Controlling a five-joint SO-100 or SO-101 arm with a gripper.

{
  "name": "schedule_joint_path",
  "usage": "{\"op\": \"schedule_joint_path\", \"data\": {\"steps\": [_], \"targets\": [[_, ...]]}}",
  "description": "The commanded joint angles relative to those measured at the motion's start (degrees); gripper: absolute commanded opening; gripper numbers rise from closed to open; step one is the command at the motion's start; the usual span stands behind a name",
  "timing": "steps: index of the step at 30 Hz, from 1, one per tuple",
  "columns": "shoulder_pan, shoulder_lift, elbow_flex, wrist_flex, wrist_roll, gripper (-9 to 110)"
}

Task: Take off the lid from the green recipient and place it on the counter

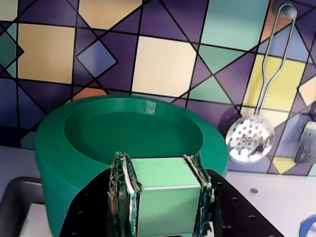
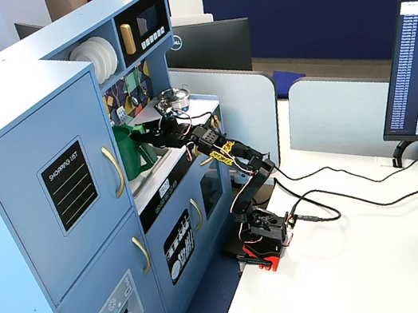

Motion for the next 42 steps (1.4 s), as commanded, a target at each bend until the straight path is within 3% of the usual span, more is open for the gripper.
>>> {"op": "schedule_joint_path", "data": {"steps": [1, 9, 23, 34, 42], "targets": [[0.0, 0.3, -6.7, -2.8, -0.5, 0], [5.1, 2.2, -6.9, -2.9, 0.1, 0], [27.5, 3.1, -4.0, -2.7, 5.7, 0], [30.8, 1.2, 17.6, -23.5, 4.8, 0], [31.7, -6.5, 24.3, -35.9, 5.0, 0]]}}
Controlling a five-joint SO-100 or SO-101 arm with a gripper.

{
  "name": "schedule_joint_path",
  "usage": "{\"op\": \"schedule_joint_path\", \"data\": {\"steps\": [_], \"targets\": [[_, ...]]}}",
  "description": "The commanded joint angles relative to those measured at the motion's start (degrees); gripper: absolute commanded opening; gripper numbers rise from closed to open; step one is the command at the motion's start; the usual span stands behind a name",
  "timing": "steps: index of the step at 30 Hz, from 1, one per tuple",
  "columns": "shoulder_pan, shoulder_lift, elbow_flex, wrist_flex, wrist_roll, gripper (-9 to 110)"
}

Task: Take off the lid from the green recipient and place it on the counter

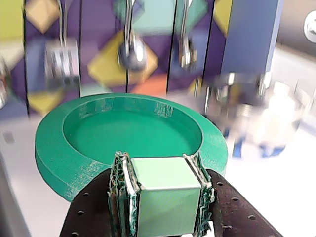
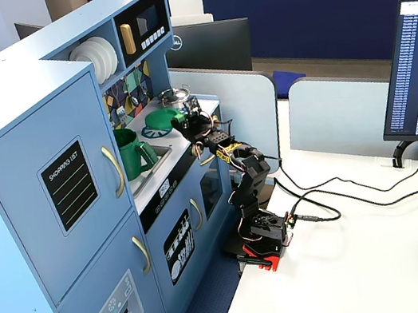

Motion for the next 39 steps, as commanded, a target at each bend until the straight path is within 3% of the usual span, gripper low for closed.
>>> {"op": "schedule_joint_path", "data": {"steps": [1, 14, 20, 27, 35, 39], "targets": [[1.2, -1.7, 0.2, -6.5, 0.2, 0], [1.5, -4.8, 2.9, -9.9, -0.7, 1], [1.9, -1.4, -0.3, -3.4, 4.7, 28], [-1.4, 15.0, -4.1, 19.4, 6.5, 34], [-12.2, 41.4, -4.9, 67.8, 5.4, 33], [-19.2, 52.1, 4.5, 76.3, 1.1, 29]]}}
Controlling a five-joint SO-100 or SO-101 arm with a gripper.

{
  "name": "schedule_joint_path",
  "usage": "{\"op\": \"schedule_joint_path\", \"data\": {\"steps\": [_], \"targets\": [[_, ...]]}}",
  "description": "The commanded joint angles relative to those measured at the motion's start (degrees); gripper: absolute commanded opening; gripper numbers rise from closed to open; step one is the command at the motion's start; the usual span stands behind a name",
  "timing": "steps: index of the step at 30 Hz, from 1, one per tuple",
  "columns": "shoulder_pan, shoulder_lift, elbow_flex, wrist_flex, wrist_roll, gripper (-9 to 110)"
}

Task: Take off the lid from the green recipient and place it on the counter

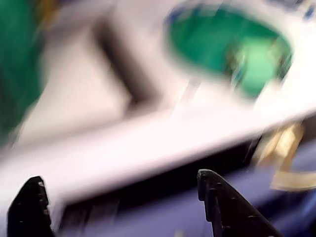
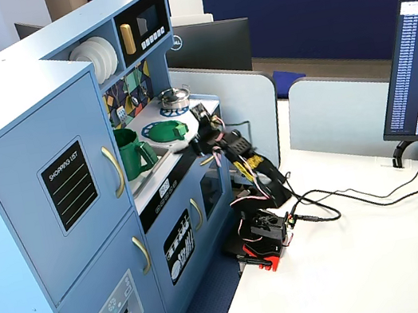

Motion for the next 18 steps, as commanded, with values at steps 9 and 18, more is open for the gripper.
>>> {"op": "schedule_joint_path", "data": {"steps": [9, 18], "targets": [[-16.4, 19.2, 31.1, 2.0, 0.2, 23], [-19.0, 22.8, 49.9, -10.8, 5.4, 20]]}}
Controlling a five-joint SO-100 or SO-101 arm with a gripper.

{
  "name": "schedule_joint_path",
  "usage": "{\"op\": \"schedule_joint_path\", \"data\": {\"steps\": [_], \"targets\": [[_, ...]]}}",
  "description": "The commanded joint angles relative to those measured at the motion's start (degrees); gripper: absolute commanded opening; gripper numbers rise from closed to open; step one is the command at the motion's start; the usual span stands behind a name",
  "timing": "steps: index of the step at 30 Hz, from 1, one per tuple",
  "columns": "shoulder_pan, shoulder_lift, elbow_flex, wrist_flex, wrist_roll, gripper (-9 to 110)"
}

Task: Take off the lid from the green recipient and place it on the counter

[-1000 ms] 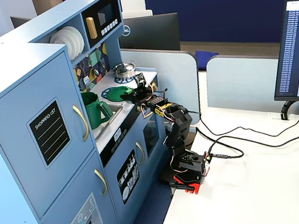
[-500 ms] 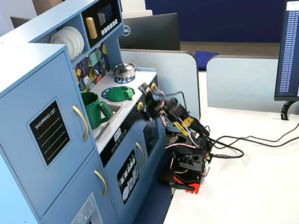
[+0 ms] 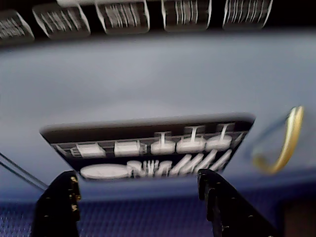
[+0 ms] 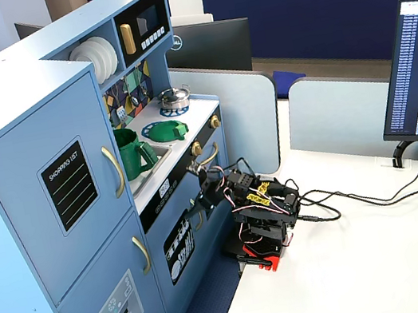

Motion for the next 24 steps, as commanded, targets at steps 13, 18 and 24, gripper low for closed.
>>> {"op": "schedule_joint_path", "data": {"steps": [13, 18, 24], "targets": [[-1.7, 1.8, 2.9, 25.1, 2.0, 17], [-0.7, 1.8, 2.9, 35.9, -8.7, 17], [0.0, 1.8, 2.9, 39.1, -0.4, 18]]}}
